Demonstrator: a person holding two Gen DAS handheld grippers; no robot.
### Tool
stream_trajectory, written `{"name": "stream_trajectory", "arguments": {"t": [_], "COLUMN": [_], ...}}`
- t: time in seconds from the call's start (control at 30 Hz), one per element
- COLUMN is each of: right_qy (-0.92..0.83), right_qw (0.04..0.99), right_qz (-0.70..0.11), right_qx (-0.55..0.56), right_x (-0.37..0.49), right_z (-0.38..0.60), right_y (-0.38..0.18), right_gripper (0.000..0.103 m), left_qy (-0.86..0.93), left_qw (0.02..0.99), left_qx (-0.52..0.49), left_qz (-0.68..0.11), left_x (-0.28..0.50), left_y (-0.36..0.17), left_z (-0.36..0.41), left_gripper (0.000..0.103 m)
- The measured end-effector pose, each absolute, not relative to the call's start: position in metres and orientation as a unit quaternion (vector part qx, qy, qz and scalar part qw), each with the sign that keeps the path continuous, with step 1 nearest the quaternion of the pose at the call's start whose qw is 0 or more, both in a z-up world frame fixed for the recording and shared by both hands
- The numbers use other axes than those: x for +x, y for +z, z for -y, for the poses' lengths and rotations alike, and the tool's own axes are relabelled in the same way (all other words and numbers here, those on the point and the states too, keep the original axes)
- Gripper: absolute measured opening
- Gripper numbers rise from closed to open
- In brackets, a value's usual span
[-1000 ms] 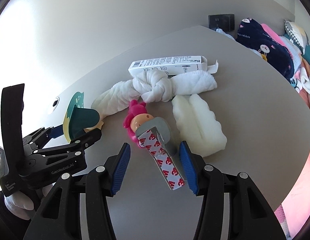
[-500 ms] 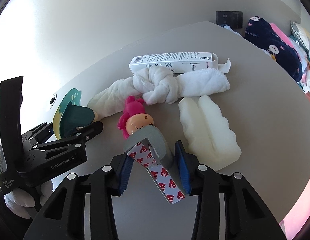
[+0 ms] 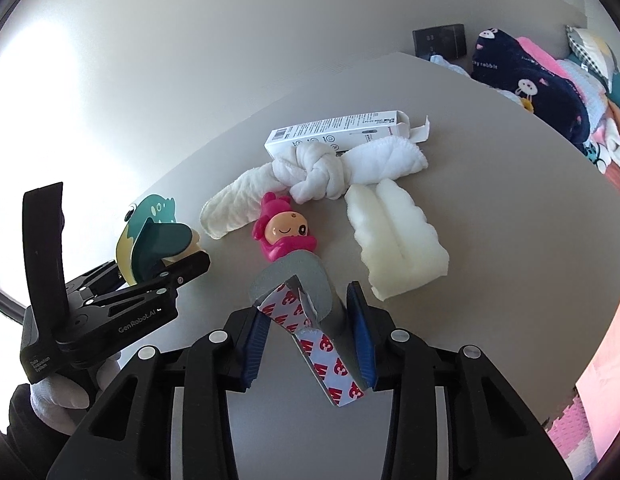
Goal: Collect trash
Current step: 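Grasp the red-white patterned box with the right tool while the left tool grasps the teal fan toy, then carry the patterned box and teal fan toy over the bin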
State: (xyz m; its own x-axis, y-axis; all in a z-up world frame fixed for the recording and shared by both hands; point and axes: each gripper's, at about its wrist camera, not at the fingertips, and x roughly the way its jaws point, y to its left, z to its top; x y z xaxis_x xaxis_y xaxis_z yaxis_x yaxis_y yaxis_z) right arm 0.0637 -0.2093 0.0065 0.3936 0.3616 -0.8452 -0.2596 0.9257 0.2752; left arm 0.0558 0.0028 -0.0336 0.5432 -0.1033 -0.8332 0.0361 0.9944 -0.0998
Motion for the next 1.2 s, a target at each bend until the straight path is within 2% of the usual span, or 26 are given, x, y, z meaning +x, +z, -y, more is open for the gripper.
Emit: {"name": "stream_trajectory", "arguments": {"t": [0.43,1.2], "right_qy": [0.153,0.043], "right_qw": [0.859,0.881], "right_qz": [-0.482,-0.453], "right_qx": [0.074,0.130], "right_x": [0.020,-0.064], "right_z": [0.256,0.376], "right_y": [0.042,0.059], "right_gripper": [0.040,0.040], "left_qy": [-0.094,-0.219], "left_qw": [0.891,0.870], "left_qx": [-0.004,0.073], "left_qz": [-0.444,-0.435], "left_x": [0.029,-0.012], "left_y": [0.001,0.013], "left_z": [0.051,0.184], "left_gripper": [0.055,0.056]}}
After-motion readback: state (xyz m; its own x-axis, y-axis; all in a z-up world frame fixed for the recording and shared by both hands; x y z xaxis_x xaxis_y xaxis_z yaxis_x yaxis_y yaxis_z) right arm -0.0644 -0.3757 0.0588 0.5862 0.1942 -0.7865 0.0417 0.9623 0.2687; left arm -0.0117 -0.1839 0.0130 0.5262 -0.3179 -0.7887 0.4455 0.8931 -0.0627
